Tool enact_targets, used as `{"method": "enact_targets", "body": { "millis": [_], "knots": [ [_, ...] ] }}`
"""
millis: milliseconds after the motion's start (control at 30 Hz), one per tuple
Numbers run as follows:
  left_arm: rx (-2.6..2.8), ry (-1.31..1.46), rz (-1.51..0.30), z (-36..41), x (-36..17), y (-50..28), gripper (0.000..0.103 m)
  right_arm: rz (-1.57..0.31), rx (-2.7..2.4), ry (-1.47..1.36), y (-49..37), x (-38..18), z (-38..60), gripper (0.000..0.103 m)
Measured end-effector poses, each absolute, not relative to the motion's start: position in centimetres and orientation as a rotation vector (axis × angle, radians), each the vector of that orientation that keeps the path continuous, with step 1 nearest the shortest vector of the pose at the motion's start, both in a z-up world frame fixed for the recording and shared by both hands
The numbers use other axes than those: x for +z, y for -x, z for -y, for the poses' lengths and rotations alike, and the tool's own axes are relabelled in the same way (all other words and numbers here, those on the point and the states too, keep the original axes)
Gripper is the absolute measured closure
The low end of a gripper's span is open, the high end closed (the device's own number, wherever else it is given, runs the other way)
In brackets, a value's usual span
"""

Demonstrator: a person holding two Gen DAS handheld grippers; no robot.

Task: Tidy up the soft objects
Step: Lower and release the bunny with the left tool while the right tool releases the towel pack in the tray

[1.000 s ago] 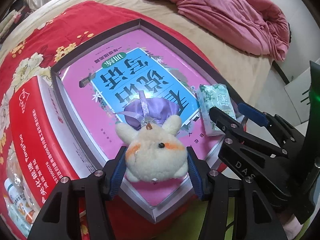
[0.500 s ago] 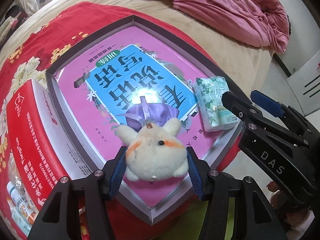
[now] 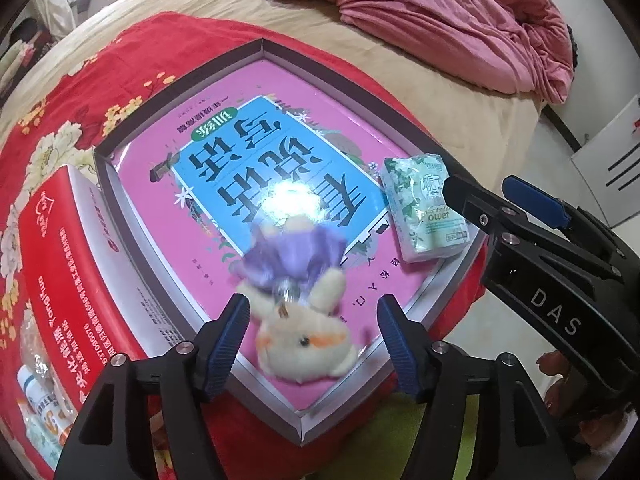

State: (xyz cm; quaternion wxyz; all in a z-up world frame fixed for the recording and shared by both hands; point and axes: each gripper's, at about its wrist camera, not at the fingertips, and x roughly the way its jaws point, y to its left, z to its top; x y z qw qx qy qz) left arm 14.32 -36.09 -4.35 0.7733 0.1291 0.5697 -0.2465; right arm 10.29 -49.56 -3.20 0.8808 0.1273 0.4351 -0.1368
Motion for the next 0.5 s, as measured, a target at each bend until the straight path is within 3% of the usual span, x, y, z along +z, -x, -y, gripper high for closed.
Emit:
{"method": "enact_targets", "body": {
  "millis": [500],
  "knots": [
    [-0.532, -0.248, -1.167, 34.3, -1.7, -12.9, 0.029, -0.881, -0.276, -0.254, -9.6, -1.5, 48.8, 0.037]
  ]
}}
